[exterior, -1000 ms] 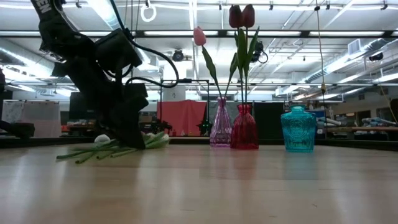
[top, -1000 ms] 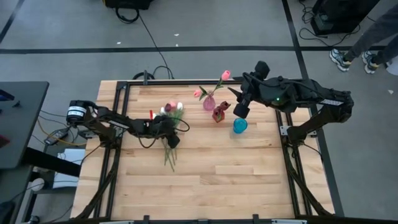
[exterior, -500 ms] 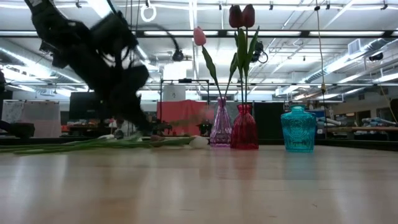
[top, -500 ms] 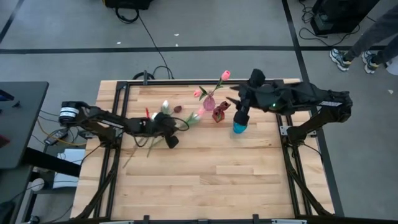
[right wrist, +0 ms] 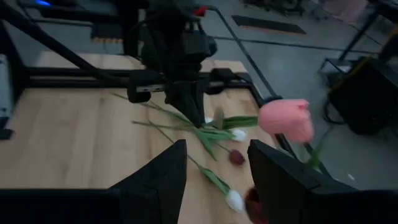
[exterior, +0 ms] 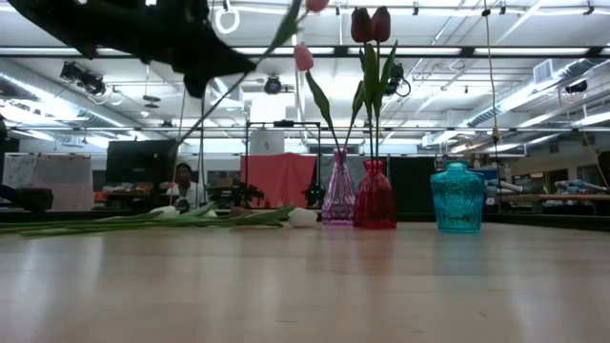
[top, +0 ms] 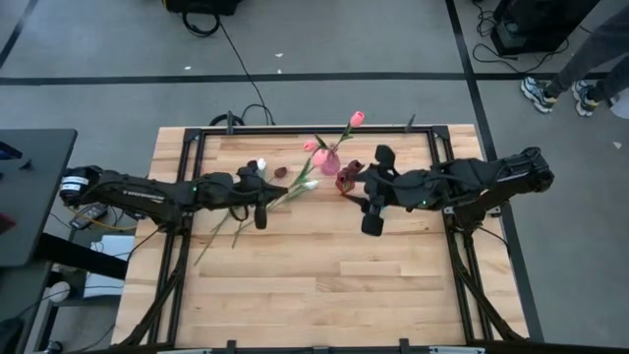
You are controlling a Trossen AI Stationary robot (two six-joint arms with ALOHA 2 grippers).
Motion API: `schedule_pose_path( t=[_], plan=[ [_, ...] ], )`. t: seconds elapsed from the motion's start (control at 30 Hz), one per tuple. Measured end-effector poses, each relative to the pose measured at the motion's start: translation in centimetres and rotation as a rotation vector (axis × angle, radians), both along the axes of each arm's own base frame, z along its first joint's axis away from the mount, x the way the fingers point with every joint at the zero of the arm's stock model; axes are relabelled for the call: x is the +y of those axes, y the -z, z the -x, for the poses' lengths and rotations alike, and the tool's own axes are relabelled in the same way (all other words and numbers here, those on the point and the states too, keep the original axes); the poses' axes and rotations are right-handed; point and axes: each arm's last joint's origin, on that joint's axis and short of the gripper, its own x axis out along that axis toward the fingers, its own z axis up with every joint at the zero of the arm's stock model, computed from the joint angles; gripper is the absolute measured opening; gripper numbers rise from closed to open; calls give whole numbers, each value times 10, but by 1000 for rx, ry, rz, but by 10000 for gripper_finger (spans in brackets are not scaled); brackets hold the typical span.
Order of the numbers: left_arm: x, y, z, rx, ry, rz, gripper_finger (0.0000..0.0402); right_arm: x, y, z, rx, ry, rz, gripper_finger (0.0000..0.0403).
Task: Sort flowers into vase by color
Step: Put the pink flower into the pink vase
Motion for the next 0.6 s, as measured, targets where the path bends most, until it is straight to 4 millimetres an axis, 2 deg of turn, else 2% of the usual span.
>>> schedule_pose_path(
  t=[0.17,0.4,0.6],
  plan=[
    [-7,-17,-3,-179,196,-20,4,5,9,-7,-41,-35,-9,184],
    [-7,-28,-10,-368,208,-42,4,10,33,-25,-124,-105,20,184],
    [-7,-29,-16,-468,216,-54,4,8,38,-32,-205,-106,56,184]
  ],
)
